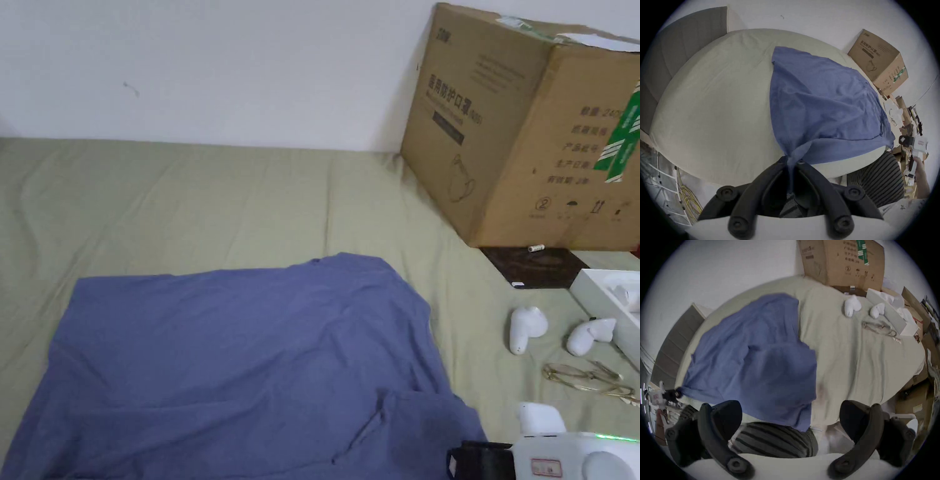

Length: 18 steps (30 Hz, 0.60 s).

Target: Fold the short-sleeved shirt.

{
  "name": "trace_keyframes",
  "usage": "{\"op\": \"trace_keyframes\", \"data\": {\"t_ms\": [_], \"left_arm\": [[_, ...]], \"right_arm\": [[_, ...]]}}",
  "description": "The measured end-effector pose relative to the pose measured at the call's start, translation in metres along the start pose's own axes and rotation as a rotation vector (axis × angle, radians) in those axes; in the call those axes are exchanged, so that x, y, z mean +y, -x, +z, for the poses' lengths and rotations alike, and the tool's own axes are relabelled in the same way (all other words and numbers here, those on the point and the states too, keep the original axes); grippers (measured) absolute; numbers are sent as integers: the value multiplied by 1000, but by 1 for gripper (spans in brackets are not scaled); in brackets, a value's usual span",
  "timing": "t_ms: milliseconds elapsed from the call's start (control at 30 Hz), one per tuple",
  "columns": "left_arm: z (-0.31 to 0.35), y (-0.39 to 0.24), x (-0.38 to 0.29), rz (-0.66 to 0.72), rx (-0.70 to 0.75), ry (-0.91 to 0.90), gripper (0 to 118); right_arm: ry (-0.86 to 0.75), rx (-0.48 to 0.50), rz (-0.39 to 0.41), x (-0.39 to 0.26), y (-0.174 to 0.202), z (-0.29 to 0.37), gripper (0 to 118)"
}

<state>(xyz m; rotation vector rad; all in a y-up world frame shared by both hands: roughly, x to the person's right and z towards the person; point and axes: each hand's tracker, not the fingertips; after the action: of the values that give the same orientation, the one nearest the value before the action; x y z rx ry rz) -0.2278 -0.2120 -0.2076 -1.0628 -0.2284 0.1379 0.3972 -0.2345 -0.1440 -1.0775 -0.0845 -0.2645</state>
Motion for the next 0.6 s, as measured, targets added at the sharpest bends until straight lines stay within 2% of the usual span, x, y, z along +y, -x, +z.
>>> {"op": "trace_keyframes", "data": {"t_ms": [67, 100, 133, 167, 200, 233, 267, 333, 367, 500, 600], "left_arm": [[3, -2, 3, 0, -1, -3, 5], [3, -3, 4, -2, 1, -1, 5], [3, -5, 4, -1, 0, 5, 5], [3, -5, 5, -2, 2, 10, 5], [1, -5, 5, -5, 1, 16, 5], [1, -7, 5, -10, 5, 21, 5], [1, -8, 4, -14, 8, 29, 5], [-1, -8, 5, -25, 16, 33, 5], [0, -8, 5, -27, 16, 31, 5], [6, -6, 11, -19, 10, 27, 5], [17, -7, 21, -16, -2, 3, 5]], "right_arm": [[44, -58, 43, -3, -1, -12, 115], [66, -68, 62, -4, -1, -17, 109], [83, -58, 76, -4, -1, -20, 94], [92, -43, 75, -5, -1, -20, 53], [115, 14, 69, -7, 3, -18, 27], [116, 69, 54, -8, 6, -16, 16], [108, 48, 66, -8, 9, -13, 10], [81, -6, 151, -7, 18, -6, 9], [76, 5, 143, -7, 18, -3, 8], [24, 79, 16, 0, 7, 16, 8], [-24, 121, -21, 13, 3, 37, 8]]}}
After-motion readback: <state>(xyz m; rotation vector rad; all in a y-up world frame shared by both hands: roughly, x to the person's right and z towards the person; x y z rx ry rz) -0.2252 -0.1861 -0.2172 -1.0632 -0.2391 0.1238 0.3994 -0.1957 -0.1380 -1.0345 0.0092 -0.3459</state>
